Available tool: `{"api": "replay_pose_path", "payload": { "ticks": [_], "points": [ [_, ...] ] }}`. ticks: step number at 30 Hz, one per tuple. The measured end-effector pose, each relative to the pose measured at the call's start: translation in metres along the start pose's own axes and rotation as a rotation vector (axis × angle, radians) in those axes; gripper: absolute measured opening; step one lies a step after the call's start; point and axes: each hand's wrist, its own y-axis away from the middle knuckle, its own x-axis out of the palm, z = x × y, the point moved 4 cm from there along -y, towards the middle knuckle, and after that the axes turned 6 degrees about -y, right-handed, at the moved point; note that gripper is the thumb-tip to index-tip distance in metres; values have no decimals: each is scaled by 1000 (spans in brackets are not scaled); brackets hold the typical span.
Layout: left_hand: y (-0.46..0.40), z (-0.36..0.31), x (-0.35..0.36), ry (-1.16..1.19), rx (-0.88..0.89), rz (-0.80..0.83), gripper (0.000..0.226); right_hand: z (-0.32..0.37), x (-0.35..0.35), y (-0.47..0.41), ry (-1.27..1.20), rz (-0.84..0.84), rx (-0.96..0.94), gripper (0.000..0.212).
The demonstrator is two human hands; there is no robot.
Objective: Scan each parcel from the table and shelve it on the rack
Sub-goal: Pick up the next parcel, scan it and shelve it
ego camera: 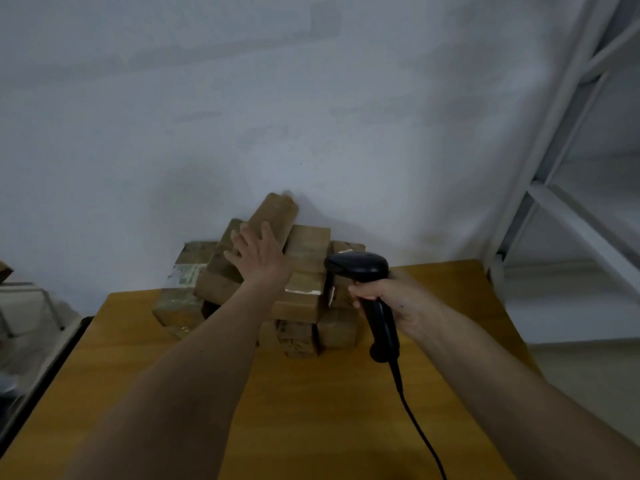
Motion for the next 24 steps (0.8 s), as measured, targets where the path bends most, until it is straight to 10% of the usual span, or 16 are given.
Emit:
{"api": "replay_pose_path", "payload": {
  "ticks": [5, 16, 21, 24],
  "points": [
    [-29, -3, 11, 37, -5, 49, 111, -7, 1, -11, 1, -66, 8, 27],
    [-25, 11, -25, 252, -75, -153, 94, -2, 1, -15, -14, -83, -23, 24],
    [-1, 17, -59, 765, -40, -236, 105, 10, -2, -2, -28, -32, -60, 11],
    [23, 12, -57, 1244, -126, 30, 104, 16, -10, 11, -78, -5, -87, 11]
  ]
}}
